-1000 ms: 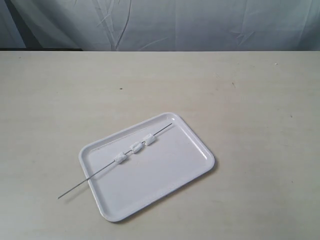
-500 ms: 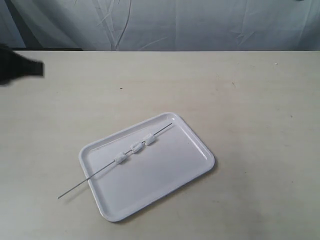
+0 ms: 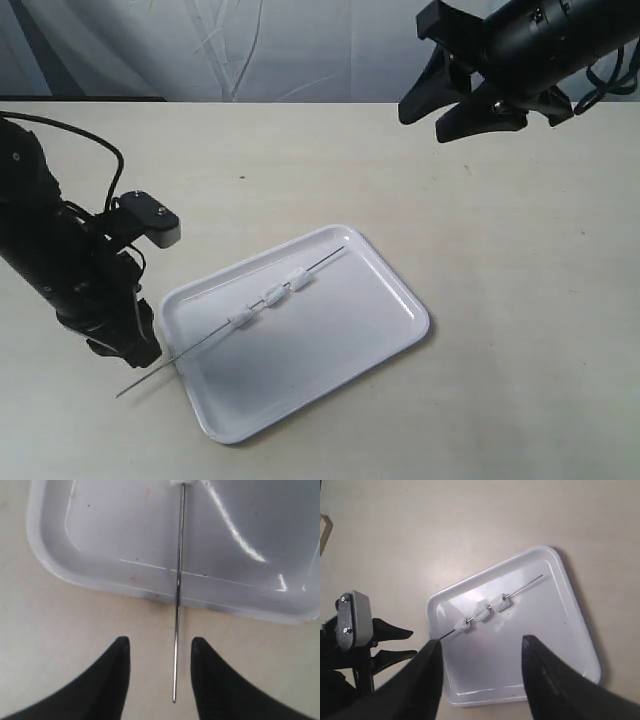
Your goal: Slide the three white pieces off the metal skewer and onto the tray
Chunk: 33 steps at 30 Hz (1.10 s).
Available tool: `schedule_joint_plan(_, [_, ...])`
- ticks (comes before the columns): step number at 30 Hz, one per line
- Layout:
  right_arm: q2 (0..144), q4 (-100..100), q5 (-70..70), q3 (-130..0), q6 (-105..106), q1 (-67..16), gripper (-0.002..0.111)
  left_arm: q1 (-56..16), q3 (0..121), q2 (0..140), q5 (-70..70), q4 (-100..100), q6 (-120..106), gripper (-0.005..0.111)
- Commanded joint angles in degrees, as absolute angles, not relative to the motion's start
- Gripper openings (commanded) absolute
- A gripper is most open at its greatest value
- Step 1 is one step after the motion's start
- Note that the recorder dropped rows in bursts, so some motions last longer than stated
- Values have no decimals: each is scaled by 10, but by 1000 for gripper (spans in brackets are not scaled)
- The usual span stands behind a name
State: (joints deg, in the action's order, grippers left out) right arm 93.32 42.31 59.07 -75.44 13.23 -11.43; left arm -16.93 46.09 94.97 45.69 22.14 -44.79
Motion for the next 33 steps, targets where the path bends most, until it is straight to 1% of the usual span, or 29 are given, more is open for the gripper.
schedule_joint_plan(1, [944,427,587,-732,164,-125,47,-172,460,957,467,209,-452,39])
schedule_joint_plan(3, [948,428,557,-709,172,-146,47,-172,460,957,479,209,-472,36])
schedule_joint_plan(6, [949,433,504,-688,172,-173,47,-188,460,957,484,194,-476,35])
schedule_joint_plan(9, [951,441,495,-687,172,-186,47,-220,460,957,478,173,-473,35])
schedule_joint_plan(13, [951,446,493,-687,172,-189,47,-246,460,957,473,132,-443,35])
schedule_joint_plan(16, [951,446,497,-687,172,-189,47,-247,459,957,473,117,-425,35])
schedule_joint_plan(21, [951,446,506,-687,173,-189,47,-247,420,967,405,122,-423,35])
schedule_joint_plan(29, [951,441,495,-687,173,-189,47,-247,420,967,403,150,-424,35])
schedule_joint_plan(31, [951,441,494,-687,173,-189,47,-247,420,967,400,150,-424,33])
schedule_joint_plan(33, [951,441,494,-687,173,-189,47,-247,420,967,400,150,-424,26])
